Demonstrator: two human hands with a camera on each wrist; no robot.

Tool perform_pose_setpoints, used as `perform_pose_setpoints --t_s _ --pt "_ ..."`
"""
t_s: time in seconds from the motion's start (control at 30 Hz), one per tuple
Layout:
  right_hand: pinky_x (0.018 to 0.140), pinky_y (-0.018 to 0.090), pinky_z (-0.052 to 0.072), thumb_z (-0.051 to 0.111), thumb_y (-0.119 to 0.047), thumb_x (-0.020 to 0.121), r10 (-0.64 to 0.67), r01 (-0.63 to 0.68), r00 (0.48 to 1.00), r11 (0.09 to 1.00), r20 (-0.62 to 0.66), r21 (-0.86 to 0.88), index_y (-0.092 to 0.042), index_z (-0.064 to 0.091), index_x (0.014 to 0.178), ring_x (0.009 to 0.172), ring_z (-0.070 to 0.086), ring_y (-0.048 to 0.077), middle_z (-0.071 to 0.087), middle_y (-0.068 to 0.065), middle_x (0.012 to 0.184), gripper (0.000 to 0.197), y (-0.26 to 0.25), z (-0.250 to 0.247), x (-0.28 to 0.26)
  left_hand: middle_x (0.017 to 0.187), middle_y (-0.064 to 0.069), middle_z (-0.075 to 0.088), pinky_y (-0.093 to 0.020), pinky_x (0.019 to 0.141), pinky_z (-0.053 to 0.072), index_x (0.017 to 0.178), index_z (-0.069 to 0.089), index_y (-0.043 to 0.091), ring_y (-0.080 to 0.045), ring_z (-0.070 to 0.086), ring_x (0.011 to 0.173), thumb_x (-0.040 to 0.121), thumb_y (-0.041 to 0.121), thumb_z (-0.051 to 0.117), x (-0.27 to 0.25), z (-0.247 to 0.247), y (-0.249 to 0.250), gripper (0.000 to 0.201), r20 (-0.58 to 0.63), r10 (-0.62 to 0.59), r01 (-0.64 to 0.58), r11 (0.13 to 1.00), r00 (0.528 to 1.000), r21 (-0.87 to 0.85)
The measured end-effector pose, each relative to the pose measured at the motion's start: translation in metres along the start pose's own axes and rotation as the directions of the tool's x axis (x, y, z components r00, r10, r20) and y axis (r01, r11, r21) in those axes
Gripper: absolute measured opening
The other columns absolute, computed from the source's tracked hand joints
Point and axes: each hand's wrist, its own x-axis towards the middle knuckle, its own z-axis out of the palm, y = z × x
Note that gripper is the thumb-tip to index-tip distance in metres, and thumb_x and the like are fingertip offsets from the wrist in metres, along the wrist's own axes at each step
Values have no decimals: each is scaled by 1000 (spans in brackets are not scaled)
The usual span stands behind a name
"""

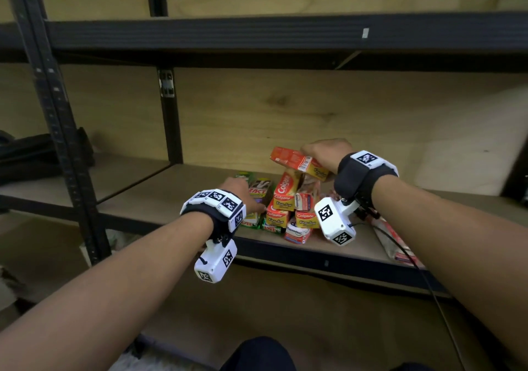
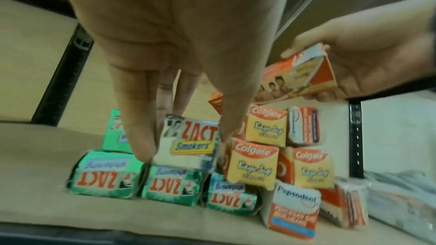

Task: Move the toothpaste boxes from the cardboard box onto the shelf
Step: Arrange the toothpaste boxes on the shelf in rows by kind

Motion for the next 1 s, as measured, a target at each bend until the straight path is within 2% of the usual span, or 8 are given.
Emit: perform_pose_setpoints --t_s 0.1,0.17,0.23,0.4,0.53,0.77,0.87,1.0 --pt "40 8 40 61 -31 92 11 -10 999 1000 -36 16 -25 55 69 58 50 4 57 -3 78 25 11 -22 -7 72 -4 59 -25 55 47 71 56 19 -19 56 62 80 55 70 2 -4 6 40 -21 -26 25 999 999 -45" --pt "59 17 52 57 -37 93 -5 2 999 998 -49 -57 -19 63 74 69 59 12 63 0 86 27 19 -33 -13 107 -7 69 -28 80 54 100 72 19 -22 67 91 85 49 68 2 -8 6 35 -29 -17 13 994 999 -105" --pt "80 33 57 54 -46 89 -32 17 994 990 -105 -141 -18 73 88 89 66 23 70 -1 97 34 25 -42 -22 132 -2 63 -28 98 50 129 64 18 -21 62 115 88 43 67 -2 -10 6 49 -71 -19 8 989 997 -150" --pt "88 30 55 57 -50 87 -6 -37 977 980 -214 -196 -32 76 106 105 65 20 69 -13 118 32 44 -51 -40 110 -1 73 -25 80 57 120 70 22 -17 69 87 85 31 74 1 -11 -1 37 -167 -50 -24 910 985 -415" --pt "90 25 50 58 -54 86 14 -68 979 963 -205 -260 -29 72 115 108 64 23 68 -7 123 41 56 -44 -43 113 4 71 -32 84 58 121 69 27 -16 68 91 85 30 73 5 -13 1 36 -245 -25 -114 837 969 -536" --pt "69 24 46 63 -54 73 71 -133 982 917 -174 -377 -24 57 123 81 57 25 67 9 114 59 82 -1 -33 107 7 73 -34 81 59 122 68 29 -12 68 81 89 29 68 14 -9 9 33 -380 32 -285 719 924 -634" --pt "77 29 52 61 -59 69 113 -151 986 910 -119 -386 -23 57 123 91 62 27 63 10 117 65 87 13 -32 109 7 72 -34 82 60 122 68 30 -8 68 85 88 27 70 19 -5 14 34 -382 19 -315 602 924 -734" --pt "85 37 56 54 -72 71 73 -108 992 902 -99 -418 -23 57 126 100 63 28 61 10 120 74 86 16 -30 112 -5 70 -34 78 61 126 66 23 -21 70 96 89 15 70 19 -1 24 38 -283 -29 -256 348 959 -902"
